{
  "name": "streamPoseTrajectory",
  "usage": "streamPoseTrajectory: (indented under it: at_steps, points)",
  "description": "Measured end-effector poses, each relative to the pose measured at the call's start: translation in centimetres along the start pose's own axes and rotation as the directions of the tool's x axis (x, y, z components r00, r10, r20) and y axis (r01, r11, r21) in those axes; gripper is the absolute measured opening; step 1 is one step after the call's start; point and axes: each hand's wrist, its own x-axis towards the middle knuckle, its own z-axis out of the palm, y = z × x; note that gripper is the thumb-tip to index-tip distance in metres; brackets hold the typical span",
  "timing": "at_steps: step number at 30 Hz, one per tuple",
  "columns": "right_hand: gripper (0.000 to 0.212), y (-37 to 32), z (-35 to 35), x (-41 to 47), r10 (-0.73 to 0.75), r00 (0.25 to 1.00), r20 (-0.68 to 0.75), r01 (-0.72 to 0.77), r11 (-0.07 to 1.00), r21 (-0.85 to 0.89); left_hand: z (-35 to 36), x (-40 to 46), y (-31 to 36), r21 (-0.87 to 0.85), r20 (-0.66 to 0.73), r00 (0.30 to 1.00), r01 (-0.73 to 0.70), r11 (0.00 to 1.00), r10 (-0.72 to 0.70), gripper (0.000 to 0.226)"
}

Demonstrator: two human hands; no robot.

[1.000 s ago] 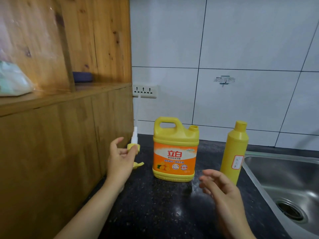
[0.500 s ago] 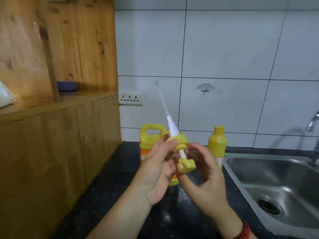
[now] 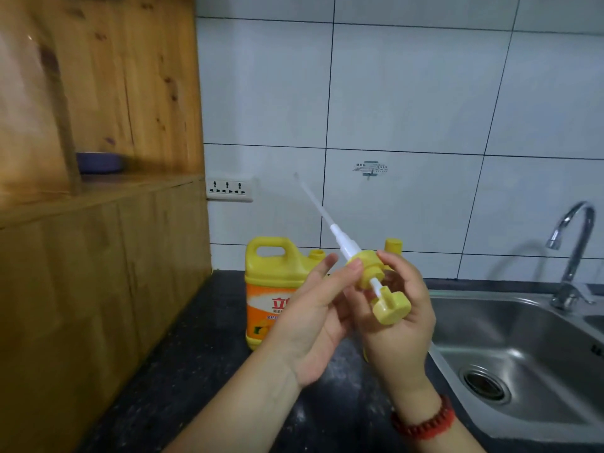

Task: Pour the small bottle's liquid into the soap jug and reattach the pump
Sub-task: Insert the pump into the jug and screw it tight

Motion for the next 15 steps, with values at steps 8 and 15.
streamPoseTrajectory:
  at_steps: [8, 15]
  points:
    - [0.034, 0.2, -0.1, 1.7, -0.071, 0.996, -0.052, 0.062, 0.987, -0.151, -0.6, 1.5, 0.3, 0.295, 0.033, 0.999, -0.008, 0.955, -0.002, 0.095]
    - [0.016, -0.2, -1.1, 8.5, 0.064, 0.991, -0.115, -0.049, 0.99, 0.132, -5.3, 2.5, 1.8, 0.946, -0.106, 0.947, 0.002, 0.324, 0.304, 0.057]
